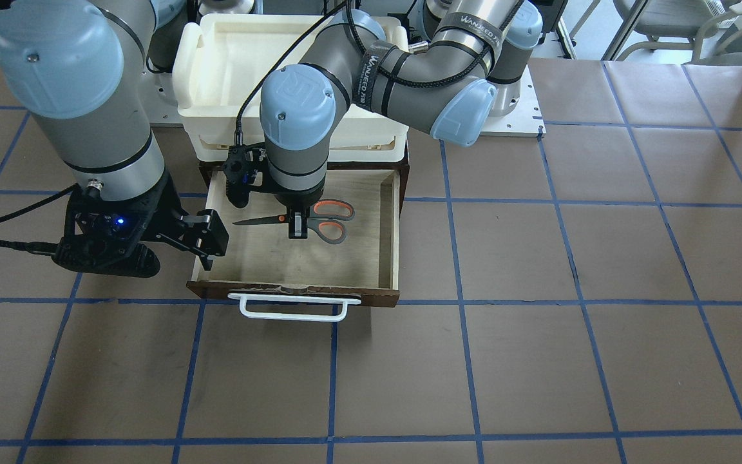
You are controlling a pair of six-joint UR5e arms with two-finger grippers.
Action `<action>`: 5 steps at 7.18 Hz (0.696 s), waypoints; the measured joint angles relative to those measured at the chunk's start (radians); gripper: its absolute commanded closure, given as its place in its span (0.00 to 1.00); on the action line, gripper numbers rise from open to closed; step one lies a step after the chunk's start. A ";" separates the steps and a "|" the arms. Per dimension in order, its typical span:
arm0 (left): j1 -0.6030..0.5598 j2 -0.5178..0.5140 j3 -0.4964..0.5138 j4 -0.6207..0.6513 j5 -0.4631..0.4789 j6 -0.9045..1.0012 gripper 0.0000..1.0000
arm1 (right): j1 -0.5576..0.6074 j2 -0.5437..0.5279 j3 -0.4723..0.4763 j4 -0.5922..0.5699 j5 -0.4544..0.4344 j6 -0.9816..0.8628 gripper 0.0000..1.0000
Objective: Place scissors in drawer with both arms
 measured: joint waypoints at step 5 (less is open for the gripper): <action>0.010 0.048 0.005 -0.017 0.002 -0.043 0.07 | -0.001 -0.020 0.009 -0.001 0.008 0.000 0.00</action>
